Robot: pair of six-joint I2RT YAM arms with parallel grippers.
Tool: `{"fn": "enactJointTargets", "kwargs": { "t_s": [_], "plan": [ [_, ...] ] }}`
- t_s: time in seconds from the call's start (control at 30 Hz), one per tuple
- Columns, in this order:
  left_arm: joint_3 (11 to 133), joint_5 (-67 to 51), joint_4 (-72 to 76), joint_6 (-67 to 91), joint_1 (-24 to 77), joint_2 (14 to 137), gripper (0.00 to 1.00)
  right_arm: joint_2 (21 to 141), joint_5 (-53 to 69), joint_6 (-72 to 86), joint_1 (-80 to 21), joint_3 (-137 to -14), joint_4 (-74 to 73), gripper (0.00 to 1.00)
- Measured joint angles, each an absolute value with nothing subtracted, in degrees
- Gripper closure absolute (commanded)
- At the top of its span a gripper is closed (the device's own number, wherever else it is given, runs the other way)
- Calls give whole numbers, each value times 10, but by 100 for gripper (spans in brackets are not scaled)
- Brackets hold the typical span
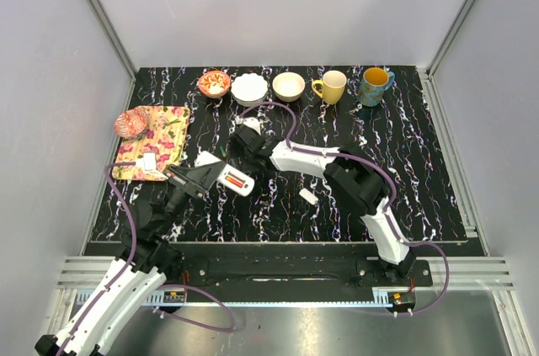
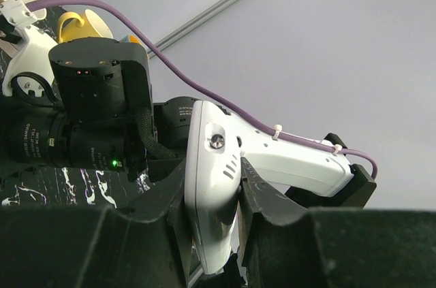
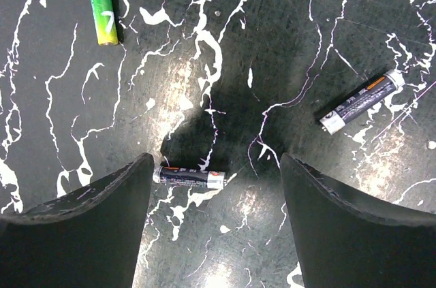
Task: Load the batteries into the remote control
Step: Pick up the battery from the center of the board.
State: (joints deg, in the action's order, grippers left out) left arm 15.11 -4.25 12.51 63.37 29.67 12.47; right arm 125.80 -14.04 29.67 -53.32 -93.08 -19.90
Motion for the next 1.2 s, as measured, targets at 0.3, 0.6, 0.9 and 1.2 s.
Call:
{"fn": "enactJointTargets", "kwargs": {
  "t_s": [0.3, 0.6, 0.9, 1.2],
  "plan": [
    [147, -43, 130, 635, 297, 125, 100, 1268, -187, 273, -557, -940, -212, 24],
    [144, -43, 136, 644, 297, 124, 100, 1280, -210, 261, -567, -957, -228, 22],
    [135, -45, 147, 650, 297, 123, 100, 1280, -209, 257, -569, -958, -227, 23],
    [135, -46, 150, 651, 297, 116, 100, 1284, -208, 265, -569, -967, -239, 25]
  ]
}}
